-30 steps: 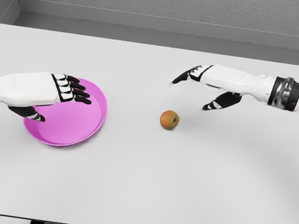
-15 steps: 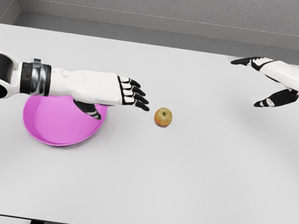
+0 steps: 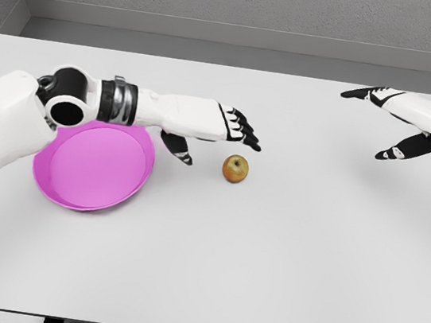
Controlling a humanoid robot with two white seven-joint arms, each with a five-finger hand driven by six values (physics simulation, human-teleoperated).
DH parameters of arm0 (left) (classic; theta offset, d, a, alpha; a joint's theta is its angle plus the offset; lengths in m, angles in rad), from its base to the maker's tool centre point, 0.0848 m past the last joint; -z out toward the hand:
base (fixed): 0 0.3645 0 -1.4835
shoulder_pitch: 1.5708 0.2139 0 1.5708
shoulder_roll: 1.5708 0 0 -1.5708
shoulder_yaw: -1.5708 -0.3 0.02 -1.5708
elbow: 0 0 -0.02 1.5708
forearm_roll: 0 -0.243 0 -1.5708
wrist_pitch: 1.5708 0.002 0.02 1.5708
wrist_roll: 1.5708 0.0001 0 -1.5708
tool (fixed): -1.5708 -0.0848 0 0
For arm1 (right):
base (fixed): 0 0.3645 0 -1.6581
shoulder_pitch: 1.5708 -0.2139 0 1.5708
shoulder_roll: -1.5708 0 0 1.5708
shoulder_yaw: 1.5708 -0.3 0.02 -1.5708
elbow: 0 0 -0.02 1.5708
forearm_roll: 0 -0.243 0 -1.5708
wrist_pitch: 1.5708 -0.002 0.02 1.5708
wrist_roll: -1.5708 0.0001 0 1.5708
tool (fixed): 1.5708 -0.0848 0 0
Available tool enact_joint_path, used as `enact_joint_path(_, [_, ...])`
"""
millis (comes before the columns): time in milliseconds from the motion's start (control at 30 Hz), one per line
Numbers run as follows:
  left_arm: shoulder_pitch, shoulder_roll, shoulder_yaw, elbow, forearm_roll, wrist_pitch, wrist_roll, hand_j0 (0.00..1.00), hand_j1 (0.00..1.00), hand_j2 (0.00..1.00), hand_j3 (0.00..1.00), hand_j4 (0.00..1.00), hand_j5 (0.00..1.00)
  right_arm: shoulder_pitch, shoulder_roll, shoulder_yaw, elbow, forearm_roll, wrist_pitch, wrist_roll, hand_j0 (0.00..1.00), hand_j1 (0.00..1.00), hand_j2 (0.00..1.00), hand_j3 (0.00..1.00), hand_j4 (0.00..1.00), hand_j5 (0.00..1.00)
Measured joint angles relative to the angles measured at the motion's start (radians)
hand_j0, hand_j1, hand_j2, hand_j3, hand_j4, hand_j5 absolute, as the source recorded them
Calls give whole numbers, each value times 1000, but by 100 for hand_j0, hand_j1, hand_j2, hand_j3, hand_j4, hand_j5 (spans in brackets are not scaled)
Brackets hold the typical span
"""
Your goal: Put the apple on the plate with both arms
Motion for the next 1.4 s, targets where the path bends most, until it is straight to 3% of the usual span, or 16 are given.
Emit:
enact_joint_path(333, [-18,-54,-51,72,-6,0,-4,100,100,100,100,100,100,8,-4,3,0,0,0,0,100,100,100,100,100,100])
enact_joint_path(667, [-52,-142,-57,179,-111,0,0,100,100,100,100,100,100,20,-5,4,0,1,0,0,100,100,100,100,100,100])
enact_joint_path(1400, [-55,-188,-110,237,-124,0,4,99,99,99,99,99,99,18,-10,6,0,1,0,0,100,100,100,100,100,100])
